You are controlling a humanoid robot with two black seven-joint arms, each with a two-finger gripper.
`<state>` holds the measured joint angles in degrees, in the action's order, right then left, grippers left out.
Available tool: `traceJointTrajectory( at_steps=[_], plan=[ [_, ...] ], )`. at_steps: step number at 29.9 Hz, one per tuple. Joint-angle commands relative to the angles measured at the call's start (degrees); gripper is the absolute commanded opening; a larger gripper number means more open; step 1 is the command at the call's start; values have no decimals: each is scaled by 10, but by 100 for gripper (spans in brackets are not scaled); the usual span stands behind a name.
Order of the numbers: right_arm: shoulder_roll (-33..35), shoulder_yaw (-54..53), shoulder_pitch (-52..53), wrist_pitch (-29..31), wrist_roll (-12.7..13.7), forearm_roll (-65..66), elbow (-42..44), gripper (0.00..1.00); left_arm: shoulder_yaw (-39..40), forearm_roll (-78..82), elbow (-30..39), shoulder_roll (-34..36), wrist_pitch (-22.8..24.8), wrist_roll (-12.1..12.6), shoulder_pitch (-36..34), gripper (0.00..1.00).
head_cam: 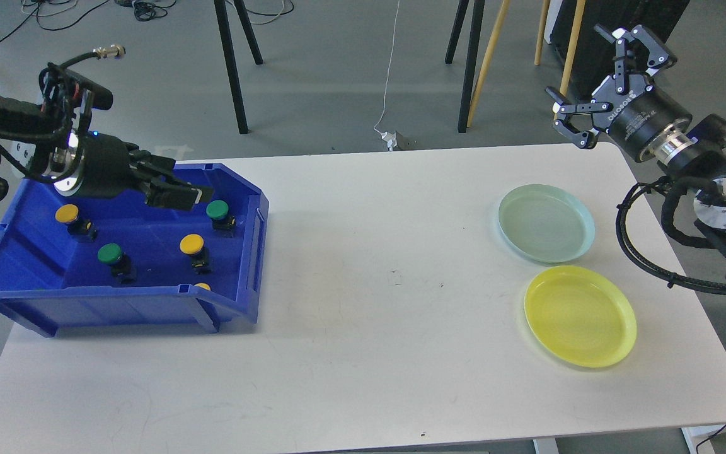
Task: Pass button and place on color plate
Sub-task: 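Move the left gripper over the blue bin toward a yellow button, then lower the left gripper into the bin and grasp a yellow button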
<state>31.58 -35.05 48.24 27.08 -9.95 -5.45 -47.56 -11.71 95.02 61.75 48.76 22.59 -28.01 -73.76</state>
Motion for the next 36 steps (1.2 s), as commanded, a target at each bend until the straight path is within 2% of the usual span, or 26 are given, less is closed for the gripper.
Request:
traceJointTrajectory(
  at_steps=[1, 4, 9, 17, 26, 30, 36],
  plan=[
    [2, 0, -5, 0, 0, 0, 0, 100, -23, 19, -70, -62, 1, 0, 22, 99],
    [2, 0, -5, 0, 0, 0, 0, 100, -23, 20, -103, -85, 1, 0, 49, 99],
    [2, 0, -6, 0, 0, 0, 1, 100, -23, 19, -112, -105, 1, 0, 60, 99],
    [2, 0, -10, 0, 0, 0, 0, 100, -24, 23, -193, -161, 1, 0, 90, 98],
    [2, 0, -11, 0, -1, 0, -1, 100, -25, 24, -220, -176, 0, 0, 97, 97],
    [2, -1, -13, 0, -1, 0, -1, 100, -30, 24, -228, -183, 0, 0, 101, 76],
    [2, -1, -17, 1, -1, 0, -1, 100, -33, 23, -244, -185, -2, 0, 108, 76]
  ],
)
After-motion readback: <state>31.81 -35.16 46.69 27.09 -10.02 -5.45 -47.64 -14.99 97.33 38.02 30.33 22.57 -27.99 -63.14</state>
